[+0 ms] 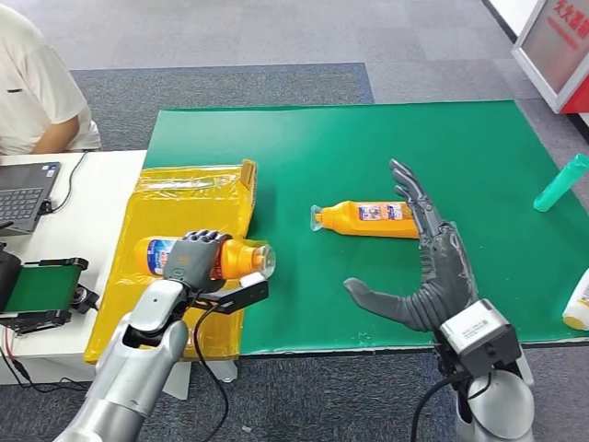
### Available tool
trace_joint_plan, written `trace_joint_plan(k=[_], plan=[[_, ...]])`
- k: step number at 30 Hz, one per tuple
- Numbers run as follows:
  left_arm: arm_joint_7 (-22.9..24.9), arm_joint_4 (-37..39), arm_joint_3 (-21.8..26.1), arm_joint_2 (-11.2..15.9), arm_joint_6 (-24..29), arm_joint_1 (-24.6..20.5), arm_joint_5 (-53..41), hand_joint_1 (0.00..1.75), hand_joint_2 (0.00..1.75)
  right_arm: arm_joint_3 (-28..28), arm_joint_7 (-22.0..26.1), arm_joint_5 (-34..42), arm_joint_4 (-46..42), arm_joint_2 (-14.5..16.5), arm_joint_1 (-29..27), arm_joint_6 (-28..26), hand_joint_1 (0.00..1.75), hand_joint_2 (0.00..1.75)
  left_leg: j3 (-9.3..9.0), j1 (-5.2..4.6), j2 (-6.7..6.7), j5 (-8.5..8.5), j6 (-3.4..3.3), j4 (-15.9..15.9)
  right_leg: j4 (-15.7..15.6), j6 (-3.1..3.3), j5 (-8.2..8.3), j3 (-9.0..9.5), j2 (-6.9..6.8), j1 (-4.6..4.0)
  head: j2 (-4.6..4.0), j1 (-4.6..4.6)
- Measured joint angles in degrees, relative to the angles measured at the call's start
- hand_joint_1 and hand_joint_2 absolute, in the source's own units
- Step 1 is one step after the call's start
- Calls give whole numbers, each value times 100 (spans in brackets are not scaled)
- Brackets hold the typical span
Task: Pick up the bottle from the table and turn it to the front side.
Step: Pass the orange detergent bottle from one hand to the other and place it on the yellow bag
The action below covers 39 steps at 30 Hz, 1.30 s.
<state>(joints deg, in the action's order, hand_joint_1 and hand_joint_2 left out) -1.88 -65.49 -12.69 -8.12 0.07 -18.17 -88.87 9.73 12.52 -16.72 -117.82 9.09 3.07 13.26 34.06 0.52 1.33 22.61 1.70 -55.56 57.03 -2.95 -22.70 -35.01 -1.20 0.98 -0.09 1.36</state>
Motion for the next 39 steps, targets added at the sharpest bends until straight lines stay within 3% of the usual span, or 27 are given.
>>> trace_joint_plan(k=[1, 8, 21, 25, 30, 34, 37, 39], plan=[[23, 27, -5, -16, -11, -5, -1, 0, 175, 2, 6, -5, -9, 0, -5, -1, 0, 175, 0, 0, 0, 0, 0, 0, 0, 0, 0, 0, 0, 0, 0, 0], [268, 162, -4, -38, -186, -45, -2, 0, 175, 4, 56, -52, -149, 0, -50, 3, 0, 175, 0, 0, 0, 0, 0, 0, 0, 0, 0, 0, 0, 0, 0, -1], [292, 159, 130, -105, -267, -76, -1, 0, 175, 2, 68, -155, -291, 0, -140, 11, 0, 175, 0, 0, 0, -1, 0, 0, 0, 0, 0, 2, 0, 0, 1, -1], [135, 50, 289, -174, -242, -62, 140, 0, 175, -2, 61, -184, -317, 0, -177, 11, 0, 175, 0, 0, 0, -2, 1, 0, 0, 0, 0, 2, 0, 0, 0, -1], [-268, -350, 605, -348, -271, 37, 983, 0, 175, -10, 10, -257, -338, 0, -263, -1, 0, 175, 1, 0, 0, -2, 0, 0, 0, 0, 0, 2, 0, 0, 1, 0], [-295, -811, 834, -522, -983, 126, 2247, 0, 0, -43, -23, -275, -346, 0, -305, -19, 0, 175, 2, 0, 0, -1, 0, 0, 0, -1, 0, 2, -1, 0, 1, 0], [-174, -1154, 962, -628, -1665, 220, 3510, 0, 0, -112, -8, -246, -344, 0, -317, -66, 0, 175, 3, 0, 0, -1, 0, 0, 0, 0, 0, 3, 0, 0, 0, 0], [30, -1424, 1006, -638, -2094, 353, 4380, 0, 87, -189, 25, -158, -333, 0, -314, -69, 0, 175, 3, 0, 0, -1, 0, 0, 0, 0, 0, 3, 0, 0, -1, 0]])
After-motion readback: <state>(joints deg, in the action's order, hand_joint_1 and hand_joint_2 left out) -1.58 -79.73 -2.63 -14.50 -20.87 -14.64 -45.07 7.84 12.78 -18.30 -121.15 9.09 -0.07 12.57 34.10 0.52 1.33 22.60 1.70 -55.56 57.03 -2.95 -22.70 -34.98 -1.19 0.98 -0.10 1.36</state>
